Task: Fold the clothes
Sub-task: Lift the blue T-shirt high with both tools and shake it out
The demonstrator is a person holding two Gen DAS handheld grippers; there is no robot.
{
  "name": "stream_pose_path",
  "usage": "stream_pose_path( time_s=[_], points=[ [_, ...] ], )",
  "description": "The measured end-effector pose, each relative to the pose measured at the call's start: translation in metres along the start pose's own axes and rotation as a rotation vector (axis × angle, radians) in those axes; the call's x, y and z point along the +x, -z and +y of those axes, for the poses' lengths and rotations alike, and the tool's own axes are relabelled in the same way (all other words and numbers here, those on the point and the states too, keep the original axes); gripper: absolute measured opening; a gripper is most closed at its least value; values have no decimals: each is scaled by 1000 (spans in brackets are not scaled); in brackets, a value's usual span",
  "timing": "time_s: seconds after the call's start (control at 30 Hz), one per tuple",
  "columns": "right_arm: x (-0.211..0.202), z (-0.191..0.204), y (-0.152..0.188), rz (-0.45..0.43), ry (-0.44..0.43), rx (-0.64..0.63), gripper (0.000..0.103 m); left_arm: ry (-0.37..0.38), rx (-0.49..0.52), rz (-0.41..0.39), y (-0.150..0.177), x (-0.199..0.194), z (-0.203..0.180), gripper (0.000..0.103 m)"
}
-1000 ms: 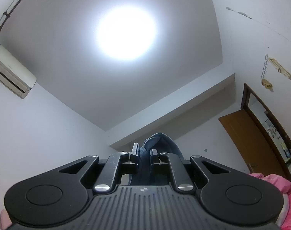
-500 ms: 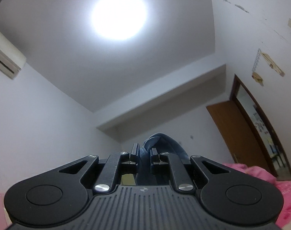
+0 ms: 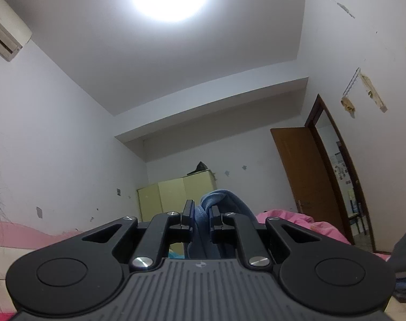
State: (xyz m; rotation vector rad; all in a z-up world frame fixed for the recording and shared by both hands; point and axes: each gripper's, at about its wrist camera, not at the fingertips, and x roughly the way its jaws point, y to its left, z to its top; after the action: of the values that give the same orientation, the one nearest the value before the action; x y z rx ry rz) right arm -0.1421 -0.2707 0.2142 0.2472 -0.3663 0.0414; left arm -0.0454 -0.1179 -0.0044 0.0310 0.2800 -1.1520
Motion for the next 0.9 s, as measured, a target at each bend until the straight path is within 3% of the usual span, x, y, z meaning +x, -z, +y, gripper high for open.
stream_pose_path(
  time_s=[0.1,0.17,0.23,0.27,0.43,0.67,0.9],
  points=[
    [-7,3,-2,-9,17,-8,11,3,19,13,6,10,-12,93],
    [-11,4,-3,-17,29,-12,11,-6,17,26,7,15,-12,78],
    [-15,4,-3,-21,36,-11,11,-15,-5,41,8,17,-10,56],
    [-17,4,-4,-22,37,-6,11,-25,-19,33,6,13,-8,53],
    [-25,4,-5,-36,45,5,11,-85,-89,-36,-4,-15,4,14],
    [-41,2,-9,-77,67,25,11,-169,-186,-132,-19,-55,19,4],
    [-59,0,-23,-164,62,70,11,-359,-186,-385,-73,-122,39,3]
  ],
)
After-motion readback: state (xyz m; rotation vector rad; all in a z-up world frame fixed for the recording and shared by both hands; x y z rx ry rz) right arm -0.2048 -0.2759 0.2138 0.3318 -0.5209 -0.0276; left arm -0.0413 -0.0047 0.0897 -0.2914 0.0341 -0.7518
